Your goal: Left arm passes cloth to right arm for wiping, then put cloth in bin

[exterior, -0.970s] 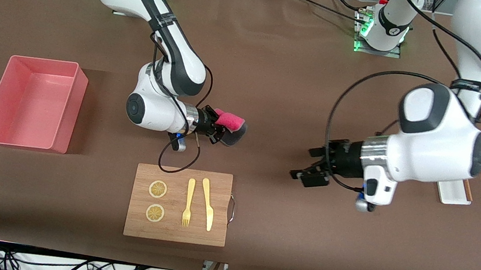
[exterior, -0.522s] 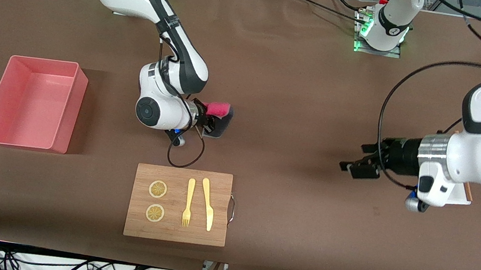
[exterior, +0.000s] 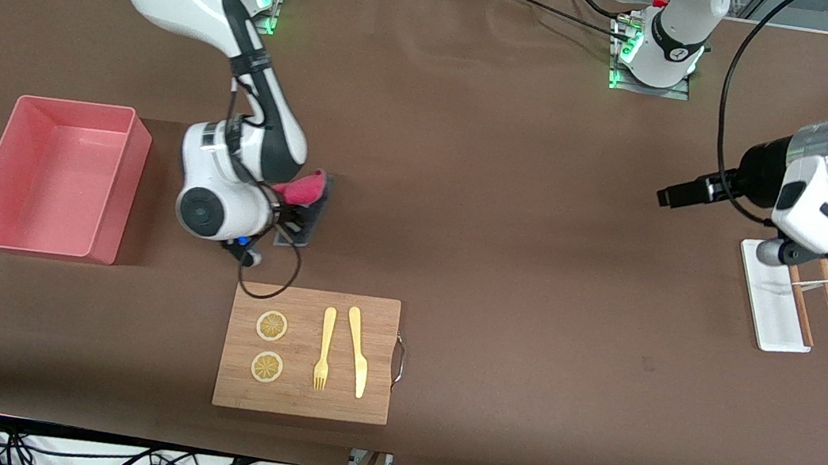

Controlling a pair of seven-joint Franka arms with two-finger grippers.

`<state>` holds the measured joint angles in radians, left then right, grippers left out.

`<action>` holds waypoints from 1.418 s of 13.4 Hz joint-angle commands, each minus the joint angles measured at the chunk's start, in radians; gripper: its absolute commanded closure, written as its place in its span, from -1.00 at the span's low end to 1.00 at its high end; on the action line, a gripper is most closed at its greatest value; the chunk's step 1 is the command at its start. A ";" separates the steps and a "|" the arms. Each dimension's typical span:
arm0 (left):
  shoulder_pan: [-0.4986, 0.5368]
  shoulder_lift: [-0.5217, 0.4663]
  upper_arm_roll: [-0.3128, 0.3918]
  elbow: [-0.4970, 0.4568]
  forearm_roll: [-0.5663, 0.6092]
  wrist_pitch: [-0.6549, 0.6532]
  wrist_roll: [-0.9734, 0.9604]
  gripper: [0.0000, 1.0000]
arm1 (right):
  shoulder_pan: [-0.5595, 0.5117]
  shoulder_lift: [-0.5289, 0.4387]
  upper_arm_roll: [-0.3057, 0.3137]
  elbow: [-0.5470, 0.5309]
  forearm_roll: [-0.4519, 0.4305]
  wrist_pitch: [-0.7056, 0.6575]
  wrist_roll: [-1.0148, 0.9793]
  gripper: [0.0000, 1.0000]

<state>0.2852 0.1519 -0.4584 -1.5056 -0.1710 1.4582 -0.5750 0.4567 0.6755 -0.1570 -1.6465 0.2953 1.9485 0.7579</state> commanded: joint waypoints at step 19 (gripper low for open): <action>-0.115 -0.092 0.219 -0.176 0.222 0.145 0.264 -1.00 | 0.203 0.024 -0.066 0.042 0.025 0.142 0.185 1.00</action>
<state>0.3056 0.0889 -0.3925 -1.6546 0.0700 1.5888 -0.3567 0.6428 0.6967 -0.2487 -1.6247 0.3089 2.0610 0.8380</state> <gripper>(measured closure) 0.000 0.982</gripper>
